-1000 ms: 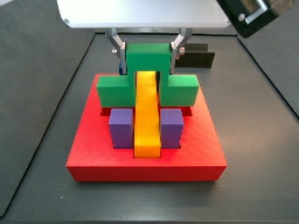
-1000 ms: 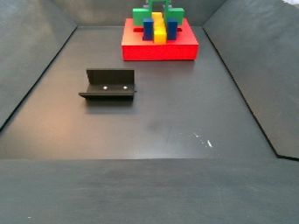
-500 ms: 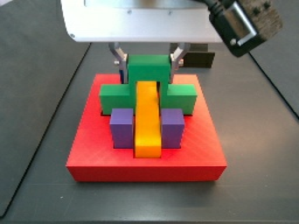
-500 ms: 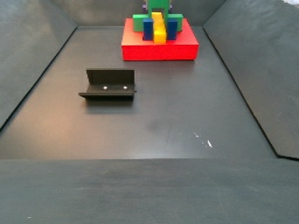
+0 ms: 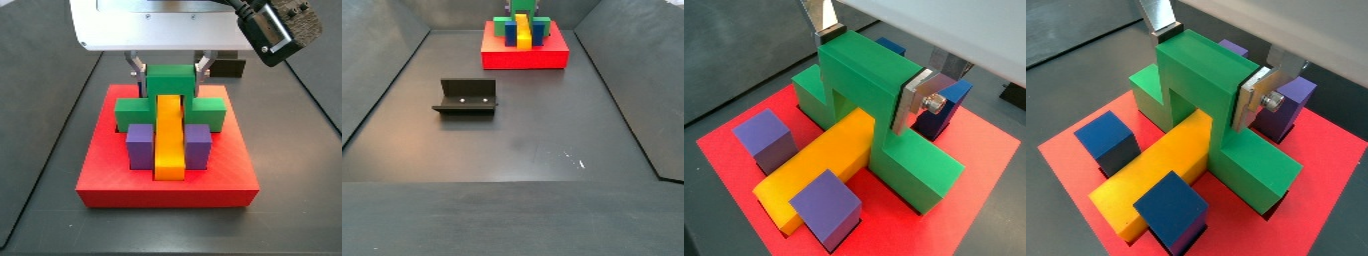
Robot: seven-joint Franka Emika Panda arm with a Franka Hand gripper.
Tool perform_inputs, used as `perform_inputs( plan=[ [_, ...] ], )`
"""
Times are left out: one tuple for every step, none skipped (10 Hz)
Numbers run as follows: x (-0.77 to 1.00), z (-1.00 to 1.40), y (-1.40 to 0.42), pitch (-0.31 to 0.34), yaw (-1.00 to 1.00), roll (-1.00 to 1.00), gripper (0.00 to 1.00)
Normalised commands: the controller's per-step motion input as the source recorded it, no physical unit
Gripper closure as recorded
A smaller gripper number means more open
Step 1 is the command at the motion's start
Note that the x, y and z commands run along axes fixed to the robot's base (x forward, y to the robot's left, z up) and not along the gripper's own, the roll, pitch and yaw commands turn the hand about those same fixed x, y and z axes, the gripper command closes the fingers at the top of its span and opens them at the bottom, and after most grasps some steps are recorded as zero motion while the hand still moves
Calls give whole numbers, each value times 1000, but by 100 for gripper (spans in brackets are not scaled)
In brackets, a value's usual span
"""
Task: Pick up the green object. Move up. Move to above the board. Insert the green object.
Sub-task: Insert the green object.
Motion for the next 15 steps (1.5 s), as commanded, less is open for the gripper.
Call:
perform_inputs(
  plan=[
    [0, -123, 0, -141, -40, -59, 100],
    [6, -186, 0, -117, 0, 0, 100],
    [0, -271, 0, -116, 0, 0, 100],
    [0, -334, 0, -139, 0, 0, 100],
    [0, -360, 0, -147, 0, 10, 100],
    [0, -454, 0, -153, -26, 57, 100],
    [-51, -483, -34, -120, -111, 63, 100],
    [-37, -329, 0, -100, -134, 0, 100],
    [-94, -237, 0, -67, -134, 0, 100],
    [-123, -183, 0, -40, -91, 0, 100],
    [-89, -186, 0, -46, -20, 0, 100],
    [-143, -200, 3, -61, 0, 0, 100],
    [-54, -131, 0, -60, 37, 0, 100],
    [63, -129, 0, -46, 91, 0, 100],
    [123, -246, 0, -60, 69, 1, 100]
  ],
)
